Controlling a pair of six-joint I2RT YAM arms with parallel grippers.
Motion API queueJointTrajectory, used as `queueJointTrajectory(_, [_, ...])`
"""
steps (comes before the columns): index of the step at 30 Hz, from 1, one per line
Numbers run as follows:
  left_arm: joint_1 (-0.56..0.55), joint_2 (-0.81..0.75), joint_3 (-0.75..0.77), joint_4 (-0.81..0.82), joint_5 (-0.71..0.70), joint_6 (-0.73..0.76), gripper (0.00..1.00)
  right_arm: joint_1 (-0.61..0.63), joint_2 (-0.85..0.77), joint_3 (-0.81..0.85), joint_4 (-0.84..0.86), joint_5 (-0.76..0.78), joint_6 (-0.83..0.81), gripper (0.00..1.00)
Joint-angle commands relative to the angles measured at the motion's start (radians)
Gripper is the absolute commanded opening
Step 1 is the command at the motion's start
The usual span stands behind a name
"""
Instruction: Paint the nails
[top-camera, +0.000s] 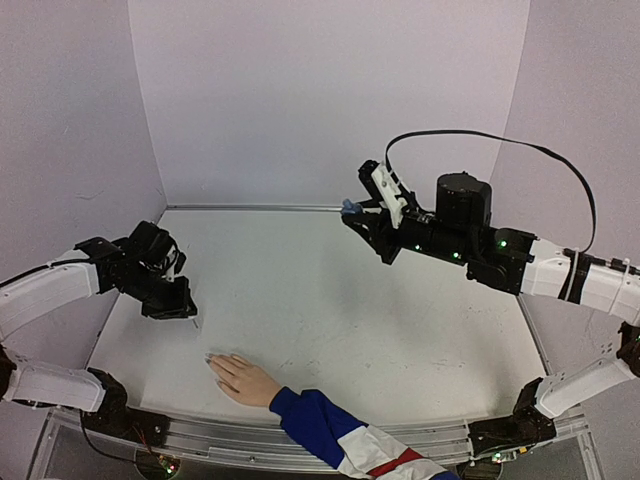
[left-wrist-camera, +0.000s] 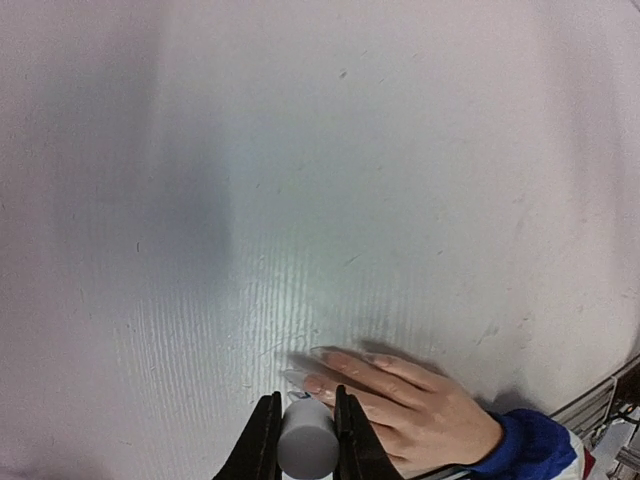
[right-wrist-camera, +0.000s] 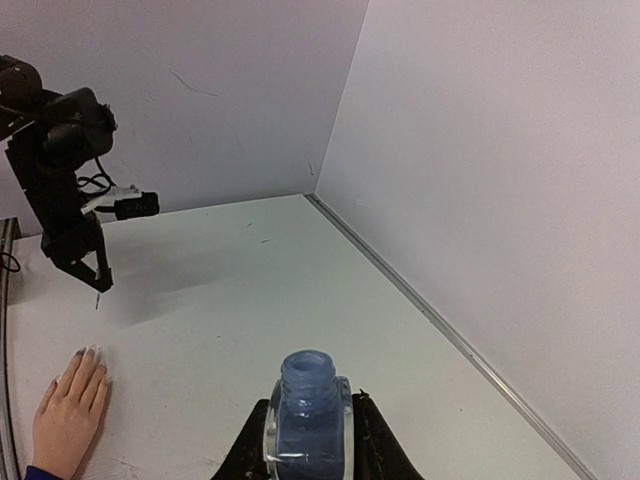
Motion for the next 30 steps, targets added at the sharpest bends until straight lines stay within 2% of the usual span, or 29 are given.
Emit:
queueJointTrajectory(1, [-0.003, -0.06, 0.157, 0.02, 0.042, 0.071, 0.0, -0.008, 0.008, 0.012, 0.107, -0.059, 0.042, 0.0])
queueJointTrajectory(6, [-0.004, -0.086, 0.296, 0.148, 0.206, 0.16, 0.0, -0.006, 0.049, 0.005, 0.16, -0.115, 0.093, 0.0])
queueJointTrajectory(10, [-0.013, 0.018, 0.481, 0.207, 0.379, 0.178, 0.0, -0.004, 0.069, -0.044, 0.288, -0.188, 0.157, 0.0])
queueJointTrajectory(12, [-0.054, 0.073, 0.567, 0.219, 0.428, 0.19, 0.0, 0.002, 0.09, -0.048, 0.331, -0.21, 0.177, 0.0])
queueJointTrajectory(19, [-0.181, 0.208, 0.769, 0.226, 0.47, 0.202, 0.0, 0.02, 0.163, -0.045, 0.412, -0.314, 0.269, 0.0])
queueJointTrajectory(30, [-0.239, 0.22, 0.775, 0.242, 0.427, 0.184, 0.0, 0.04, 0.236, -0.003, 0.459, -0.333, 0.303, 0.0])
